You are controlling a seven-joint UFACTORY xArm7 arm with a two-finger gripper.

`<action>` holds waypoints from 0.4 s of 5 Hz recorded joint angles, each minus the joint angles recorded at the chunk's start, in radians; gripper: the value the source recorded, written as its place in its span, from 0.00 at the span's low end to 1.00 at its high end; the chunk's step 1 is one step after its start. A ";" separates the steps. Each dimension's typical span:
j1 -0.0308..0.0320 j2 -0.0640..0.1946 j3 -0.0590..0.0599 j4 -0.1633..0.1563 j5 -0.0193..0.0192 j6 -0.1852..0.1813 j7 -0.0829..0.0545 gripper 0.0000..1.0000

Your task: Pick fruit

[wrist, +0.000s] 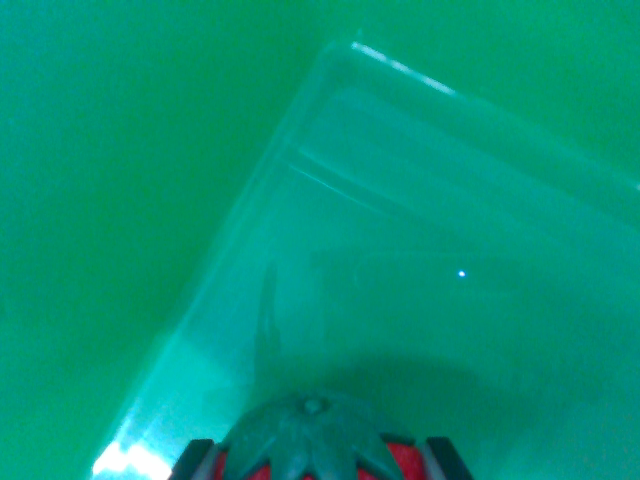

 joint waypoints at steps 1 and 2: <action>0.0000 0.000 0.000 0.000 0.0000 0.000 0.000 1.00; -0.0011 -0.012 0.000 0.014 0.0020 0.026 0.000 1.00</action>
